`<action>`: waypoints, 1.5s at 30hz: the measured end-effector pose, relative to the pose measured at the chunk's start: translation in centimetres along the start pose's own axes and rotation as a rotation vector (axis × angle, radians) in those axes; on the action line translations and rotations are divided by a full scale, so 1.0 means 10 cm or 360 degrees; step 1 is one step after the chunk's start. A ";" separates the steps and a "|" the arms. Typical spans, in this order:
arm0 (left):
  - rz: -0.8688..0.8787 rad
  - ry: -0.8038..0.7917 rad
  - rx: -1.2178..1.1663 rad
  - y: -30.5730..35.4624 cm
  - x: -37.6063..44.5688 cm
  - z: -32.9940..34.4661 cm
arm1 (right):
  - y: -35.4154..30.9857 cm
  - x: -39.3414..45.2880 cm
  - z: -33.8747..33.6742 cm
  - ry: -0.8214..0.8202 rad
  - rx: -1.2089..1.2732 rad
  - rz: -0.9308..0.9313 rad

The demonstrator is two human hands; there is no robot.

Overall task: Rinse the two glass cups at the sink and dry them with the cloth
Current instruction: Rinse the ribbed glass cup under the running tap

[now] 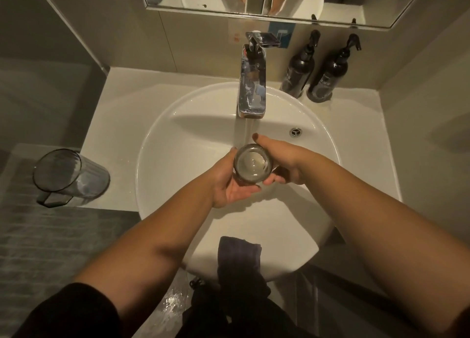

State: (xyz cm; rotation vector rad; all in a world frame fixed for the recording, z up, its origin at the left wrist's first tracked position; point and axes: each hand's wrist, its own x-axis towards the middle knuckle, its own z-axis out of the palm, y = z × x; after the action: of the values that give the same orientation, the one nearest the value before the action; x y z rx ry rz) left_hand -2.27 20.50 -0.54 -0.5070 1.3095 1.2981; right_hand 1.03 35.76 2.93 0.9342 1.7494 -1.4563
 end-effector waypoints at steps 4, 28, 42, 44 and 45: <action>0.0044 -0.0045 -0.0074 -0.01 -0.08 -0.02 | 0.01 0.04 0.06 0.0025 -0.0224 -0.0102; 0.0269 0.0045 -0.0249 -0.24 -0.42 -0.23 | -0.43 -0.54 -0.17 0.1167 -0.1007 -0.1713; 0.1237 0.0223 0.0726 -0.50 -0.77 -0.46 | 0.36 -0.43 0.29 -0.0214 -0.0101 -0.0962; 0.1293 0.0333 0.0984 -0.49 -0.86 -0.51 | 0.33 -0.44 0.33 -0.0201 -0.0249 -0.1088; 0.1318 0.0399 0.1106 -0.49 -0.90 -0.53 | 0.31 -0.45 0.36 -0.0180 -0.0310 -0.1143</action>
State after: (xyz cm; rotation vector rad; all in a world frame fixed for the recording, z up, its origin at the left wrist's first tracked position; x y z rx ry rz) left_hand 2.06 10.85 4.12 0.4294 2.1810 1.3098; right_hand 6.17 32.15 4.60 0.0997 2.2066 -1.6669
